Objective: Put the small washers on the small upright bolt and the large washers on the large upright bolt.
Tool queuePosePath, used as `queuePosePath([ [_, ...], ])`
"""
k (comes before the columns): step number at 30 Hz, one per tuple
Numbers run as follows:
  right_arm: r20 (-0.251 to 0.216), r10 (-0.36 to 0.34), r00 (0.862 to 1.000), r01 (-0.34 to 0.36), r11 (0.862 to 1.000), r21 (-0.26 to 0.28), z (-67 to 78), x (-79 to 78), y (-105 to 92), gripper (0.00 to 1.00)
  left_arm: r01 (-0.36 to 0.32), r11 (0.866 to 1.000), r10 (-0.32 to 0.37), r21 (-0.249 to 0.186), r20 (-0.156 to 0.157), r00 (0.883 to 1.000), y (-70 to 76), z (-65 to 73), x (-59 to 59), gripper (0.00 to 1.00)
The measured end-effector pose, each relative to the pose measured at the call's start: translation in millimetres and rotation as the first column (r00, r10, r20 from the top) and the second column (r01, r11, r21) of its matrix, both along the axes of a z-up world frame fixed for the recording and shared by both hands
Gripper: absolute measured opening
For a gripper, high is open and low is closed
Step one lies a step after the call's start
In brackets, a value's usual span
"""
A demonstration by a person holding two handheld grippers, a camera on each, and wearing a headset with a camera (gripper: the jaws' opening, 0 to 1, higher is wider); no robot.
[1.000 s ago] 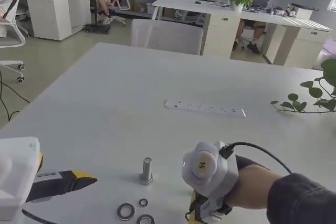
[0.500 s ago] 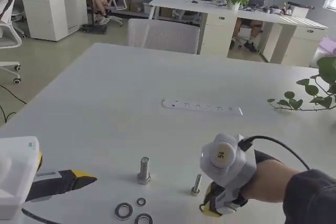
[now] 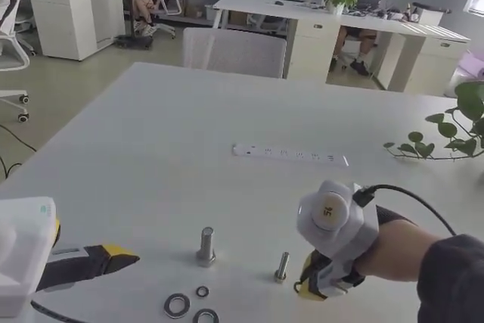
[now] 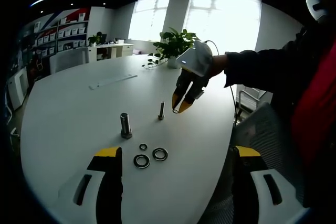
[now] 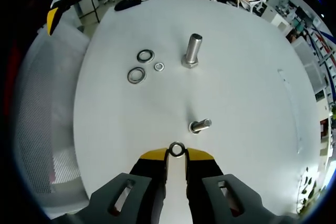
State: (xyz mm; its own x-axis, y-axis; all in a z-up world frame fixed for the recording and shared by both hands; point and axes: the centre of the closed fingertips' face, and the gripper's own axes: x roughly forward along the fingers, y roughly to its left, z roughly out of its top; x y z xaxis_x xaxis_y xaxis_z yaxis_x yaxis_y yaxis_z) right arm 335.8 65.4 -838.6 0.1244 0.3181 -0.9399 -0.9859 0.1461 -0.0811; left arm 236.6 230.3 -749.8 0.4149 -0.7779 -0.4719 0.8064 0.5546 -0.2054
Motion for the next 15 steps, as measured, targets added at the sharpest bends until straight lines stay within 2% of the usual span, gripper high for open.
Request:
queuePosePath([
  [8,0.034,0.011,0.999,-0.010,1.000,-0.016,20.3,4.7,-5.6,0.13,0.004,1.000,-0.004,-0.003,0.004,1.000,-1.4,0.8,0.0,0.86],
  [15,0.074,0.023,0.997,-0.023,1.000,-0.004,37.3,12.6,2.8,0.13,0.007,1.000,-0.007,-0.006,0.007,1.000,-1.1,1.8,0.2,0.86],
])
